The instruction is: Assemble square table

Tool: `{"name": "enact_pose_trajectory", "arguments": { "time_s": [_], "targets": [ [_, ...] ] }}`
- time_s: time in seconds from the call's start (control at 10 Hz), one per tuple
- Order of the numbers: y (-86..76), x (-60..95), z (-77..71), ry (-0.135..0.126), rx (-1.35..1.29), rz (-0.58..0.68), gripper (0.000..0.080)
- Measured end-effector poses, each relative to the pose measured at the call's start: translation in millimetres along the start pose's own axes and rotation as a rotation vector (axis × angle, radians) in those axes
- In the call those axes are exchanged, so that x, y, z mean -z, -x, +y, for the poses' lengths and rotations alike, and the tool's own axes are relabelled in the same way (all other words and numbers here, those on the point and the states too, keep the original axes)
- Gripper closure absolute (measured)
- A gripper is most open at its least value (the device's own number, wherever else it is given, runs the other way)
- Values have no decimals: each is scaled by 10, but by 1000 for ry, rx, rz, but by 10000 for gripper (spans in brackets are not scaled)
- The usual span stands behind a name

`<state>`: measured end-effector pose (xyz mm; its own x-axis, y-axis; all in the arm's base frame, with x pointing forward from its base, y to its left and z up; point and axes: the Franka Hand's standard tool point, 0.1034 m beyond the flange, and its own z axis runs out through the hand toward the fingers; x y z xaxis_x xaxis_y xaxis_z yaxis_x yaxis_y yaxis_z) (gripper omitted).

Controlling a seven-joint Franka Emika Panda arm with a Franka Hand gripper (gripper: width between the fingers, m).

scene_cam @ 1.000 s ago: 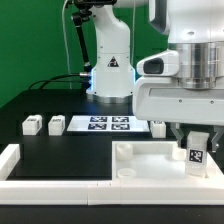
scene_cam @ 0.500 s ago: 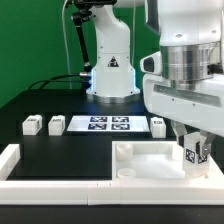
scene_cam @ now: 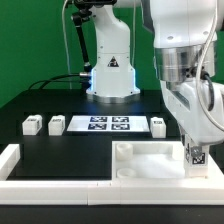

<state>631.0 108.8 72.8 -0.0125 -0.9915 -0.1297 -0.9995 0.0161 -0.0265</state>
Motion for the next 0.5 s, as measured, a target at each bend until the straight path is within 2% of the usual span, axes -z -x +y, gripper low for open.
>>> {"name": "enact_pose_trajectory", "arguments": {
  "time_s": [0.1,0.2,0.3,0.4,0.5],
  "targets": [
    [14,-1,5,1,-64,1,508],
    [17,-7,8,2,-68,1,401],
    [18,-12,28,15,16,1,401],
    [37,-14,68,49,180,0,265],
    [72,-1,59,59,370,2,170]
  ]
}}
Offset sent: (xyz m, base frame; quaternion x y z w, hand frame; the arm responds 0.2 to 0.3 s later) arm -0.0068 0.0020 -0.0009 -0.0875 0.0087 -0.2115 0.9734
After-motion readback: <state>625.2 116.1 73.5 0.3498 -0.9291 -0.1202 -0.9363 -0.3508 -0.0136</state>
